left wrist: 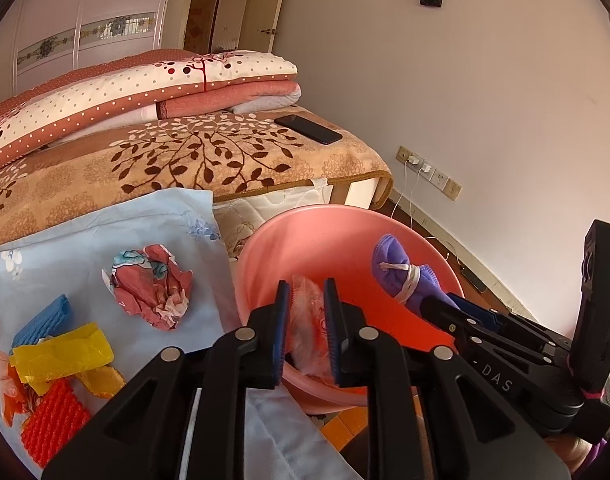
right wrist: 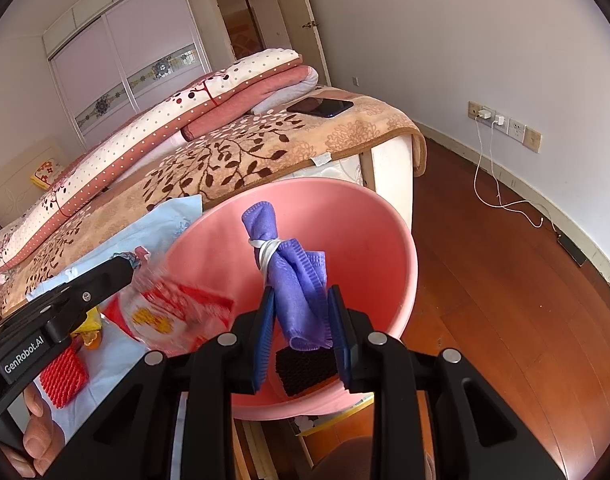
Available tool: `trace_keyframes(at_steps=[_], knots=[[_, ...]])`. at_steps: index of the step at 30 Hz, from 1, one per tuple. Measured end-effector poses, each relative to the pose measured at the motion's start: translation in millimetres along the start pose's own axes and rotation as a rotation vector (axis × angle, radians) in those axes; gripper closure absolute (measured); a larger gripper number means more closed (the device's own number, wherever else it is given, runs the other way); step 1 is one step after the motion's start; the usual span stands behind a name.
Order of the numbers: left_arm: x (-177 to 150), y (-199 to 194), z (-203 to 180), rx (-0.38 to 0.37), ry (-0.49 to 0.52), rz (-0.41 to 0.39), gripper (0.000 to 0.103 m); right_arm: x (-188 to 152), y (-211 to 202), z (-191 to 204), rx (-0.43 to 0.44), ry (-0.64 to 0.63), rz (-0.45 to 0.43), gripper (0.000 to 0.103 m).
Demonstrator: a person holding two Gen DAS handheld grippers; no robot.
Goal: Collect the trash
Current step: 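Open the left tool then the right tool to drop both items into the bucket, then withdraw both tools from the bucket back over the bedsheet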
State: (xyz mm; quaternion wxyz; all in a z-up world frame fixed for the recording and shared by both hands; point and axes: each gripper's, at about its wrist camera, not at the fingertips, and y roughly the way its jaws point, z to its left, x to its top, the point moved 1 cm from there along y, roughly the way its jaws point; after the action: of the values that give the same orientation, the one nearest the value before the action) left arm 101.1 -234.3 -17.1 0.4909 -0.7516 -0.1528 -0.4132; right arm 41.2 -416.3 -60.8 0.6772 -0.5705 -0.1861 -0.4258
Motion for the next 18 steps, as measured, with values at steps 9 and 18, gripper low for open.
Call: trace_keyframes(at_steps=[9,18], knots=[[2,-7,5,-0.005,-0.030,-0.010,0.075,-1,-3,-1,-0.001,0.000,-0.012,0.062],[2,-16,9,-0.012,-0.052,-0.017,0.075,-1,-9,6,0.001,-0.008,-0.022,0.058]])
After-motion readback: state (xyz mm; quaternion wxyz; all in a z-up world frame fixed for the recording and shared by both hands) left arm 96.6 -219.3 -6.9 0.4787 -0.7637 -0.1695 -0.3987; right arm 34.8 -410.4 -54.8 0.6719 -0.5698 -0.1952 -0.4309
